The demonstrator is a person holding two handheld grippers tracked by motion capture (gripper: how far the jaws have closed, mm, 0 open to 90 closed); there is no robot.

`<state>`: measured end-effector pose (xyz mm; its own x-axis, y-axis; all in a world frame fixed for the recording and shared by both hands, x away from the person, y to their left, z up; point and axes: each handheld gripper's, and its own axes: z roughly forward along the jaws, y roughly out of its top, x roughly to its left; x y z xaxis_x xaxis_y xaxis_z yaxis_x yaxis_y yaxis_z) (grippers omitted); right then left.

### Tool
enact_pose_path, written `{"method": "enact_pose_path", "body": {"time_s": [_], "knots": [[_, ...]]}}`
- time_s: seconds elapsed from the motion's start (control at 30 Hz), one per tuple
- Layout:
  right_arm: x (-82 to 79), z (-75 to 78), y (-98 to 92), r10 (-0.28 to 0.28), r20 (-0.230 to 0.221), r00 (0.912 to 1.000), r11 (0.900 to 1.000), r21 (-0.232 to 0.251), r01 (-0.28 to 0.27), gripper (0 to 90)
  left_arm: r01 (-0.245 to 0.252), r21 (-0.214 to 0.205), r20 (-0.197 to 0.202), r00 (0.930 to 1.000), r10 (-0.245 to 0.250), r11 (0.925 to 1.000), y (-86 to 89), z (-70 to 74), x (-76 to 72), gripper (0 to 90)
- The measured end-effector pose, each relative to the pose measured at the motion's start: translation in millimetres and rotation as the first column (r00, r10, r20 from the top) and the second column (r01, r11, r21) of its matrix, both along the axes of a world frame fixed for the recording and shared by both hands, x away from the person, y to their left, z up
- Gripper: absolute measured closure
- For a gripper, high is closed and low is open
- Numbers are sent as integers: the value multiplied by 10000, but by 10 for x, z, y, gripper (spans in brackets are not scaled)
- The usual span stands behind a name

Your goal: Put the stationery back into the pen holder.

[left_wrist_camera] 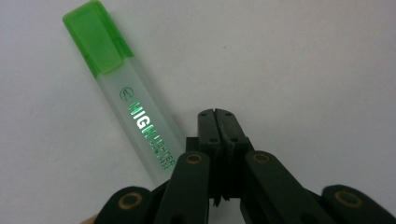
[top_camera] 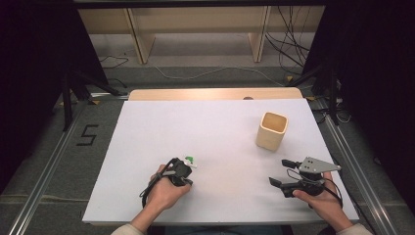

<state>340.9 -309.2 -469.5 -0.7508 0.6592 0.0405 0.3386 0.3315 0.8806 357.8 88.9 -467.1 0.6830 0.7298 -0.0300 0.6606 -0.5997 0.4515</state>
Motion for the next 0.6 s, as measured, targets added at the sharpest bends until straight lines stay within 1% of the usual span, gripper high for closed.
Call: {"method": "enact_pose_path", "body": {"time_s": [0.17, 0.2, 0.3, 0.47, 0.6], "knots": [[0, 0, 0, -5, 16, 10000, 10000, 8, 5, 160, -97, 268, -39, 9999, 98, 9996, 67, -3, -10, 899], [-1, 0, 0, -1, 11, 10000, 10000, 5, 1, 160, -150, 208, -75, 9999, 151, 9997, 79, -6, -12, 899], [-1, -2, 4, 30, 25, 10000, 10000, 43, -30, 160, -193, 195, -79, 9998, 194, 9996, 107, -7, -13, 898], [-1, -1, -1, 20, 12, 10000, 10000, -12, -20, 160, -276, 177, -194, 9994, 279, 9995, 134, -7, -14, 898], [-2, 0, 1, 21, 4, 10000, 10000, 4, -21, 160, -283, 274, -228, 9993, 289, 9992, 161, -2, -8, 899]]}}
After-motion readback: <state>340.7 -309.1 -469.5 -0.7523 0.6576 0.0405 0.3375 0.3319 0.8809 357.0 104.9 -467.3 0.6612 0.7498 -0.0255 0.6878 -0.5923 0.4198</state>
